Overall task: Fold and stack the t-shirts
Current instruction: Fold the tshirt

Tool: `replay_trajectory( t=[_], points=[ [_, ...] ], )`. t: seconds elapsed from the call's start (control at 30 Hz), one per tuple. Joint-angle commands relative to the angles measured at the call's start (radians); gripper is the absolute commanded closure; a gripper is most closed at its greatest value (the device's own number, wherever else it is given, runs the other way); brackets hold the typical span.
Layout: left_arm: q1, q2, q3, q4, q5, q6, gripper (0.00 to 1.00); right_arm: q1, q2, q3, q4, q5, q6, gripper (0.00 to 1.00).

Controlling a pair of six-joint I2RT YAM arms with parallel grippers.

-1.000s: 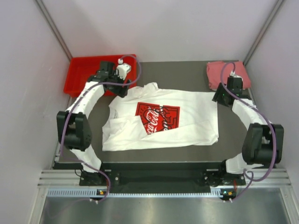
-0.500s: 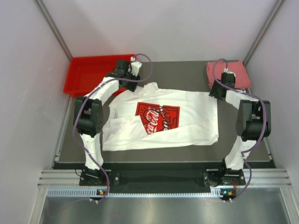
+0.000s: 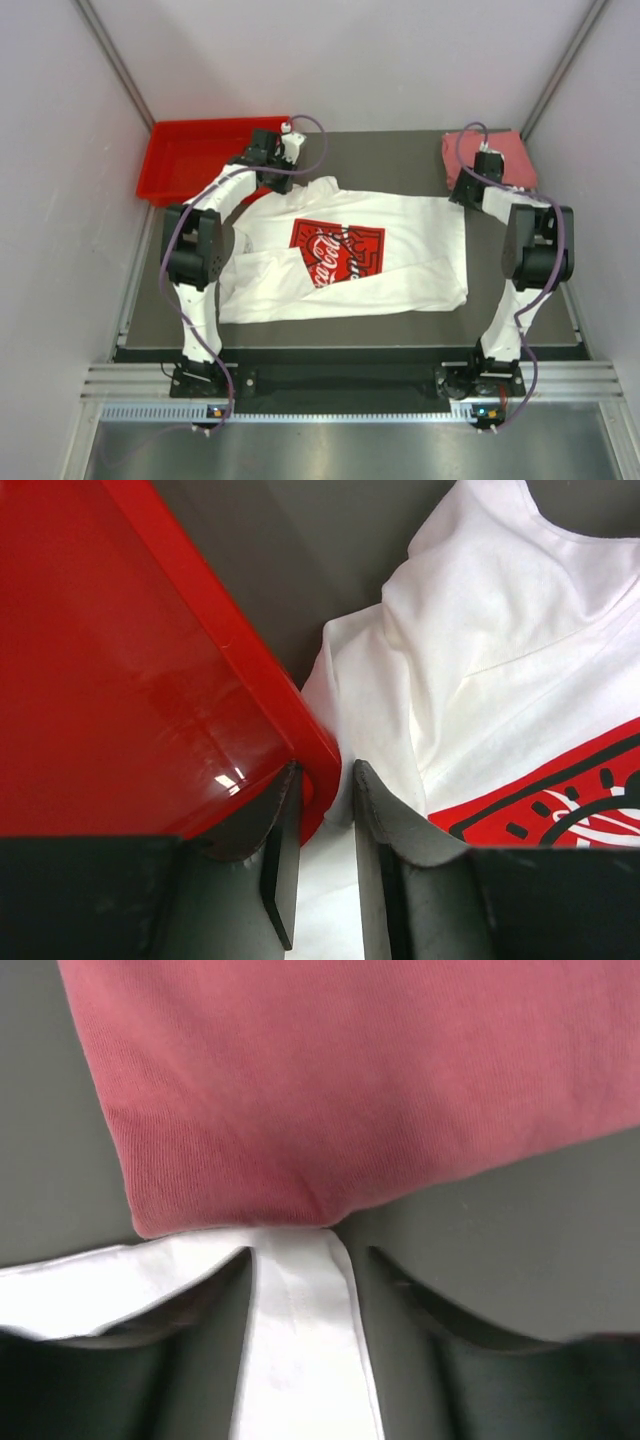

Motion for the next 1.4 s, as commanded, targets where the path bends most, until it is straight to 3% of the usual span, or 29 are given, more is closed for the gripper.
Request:
replay_trajectory(
  t=[0.0,0.1,0.17,0.23,0.27,0.5,0.6,0.73,0.87,1.0,1.07,1.27,1.3,1.37],
  points=[
    [0.002,-0.051,0.014,0.016,0.024,0.01,0.76,-0.014,0.019,0.05,0.018,-0.022,-0.001,0.59],
    [0.002,-0.048,0.017,0.01,0.024,0.013,0.71,-0.014,0.01,0.038,0.024,-0.022,0.002,0.72],
    [0.002,-0.047,0.02,0.005,0.033,0.014,0.5,-0.014,0.006,0.032,0.026,-0.029,0.001,0.74],
    [0.002,-0.047,0.023,0.005,0.031,0.011,0.45,-0.014,0.004,0.03,0.02,-0.035,0.001,0.74],
    [0.002,-0.047,0.027,0.007,0.019,0.007,0.44,-0.014,0.001,0.029,0.018,-0.037,-0.001,0.74],
    [0.001,-0.033,0.066,0.016,0.01,-0.015,0.48,-0.014,-0.01,0.023,0.018,-0.055,-0.011,1.0],
    [-0.001,-0.013,0.084,0.008,-0.005,-0.015,0.49,-0.014,-0.017,0.013,0.027,-0.06,-0.007,1.0],
    [-0.001,-0.005,0.089,-0.009,-0.001,-0.012,0.62,-0.014,-0.017,0.012,0.023,-0.065,-0.005,1.0],
    [-0.002,0.008,0.118,-0.099,0.018,0.016,0.53,-0.014,-0.025,0.015,0.02,-0.063,-0.008,1.0],
    [-0.002,0.024,0.121,-0.125,0.01,0.037,0.53,-0.014,-0.028,0.01,0.018,-0.062,-0.011,1.0],
    [-0.002,0.027,0.121,-0.133,0.024,0.04,0.55,-0.014,-0.027,0.01,0.018,-0.06,-0.011,1.0],
    [-0.013,0.008,0.112,-0.133,0.028,0.046,0.85,-0.016,-0.021,0.013,0.013,-0.057,-0.014,1.0],
    [-0.013,0.008,0.112,-0.131,0.025,0.048,0.96,-0.016,-0.021,0.012,0.01,-0.057,-0.014,1.0],
    [-0.013,0.005,0.112,-0.131,0.016,0.049,1.0,-0.016,-0.028,0.009,0.01,-0.057,-0.011,1.0]
  ],
)
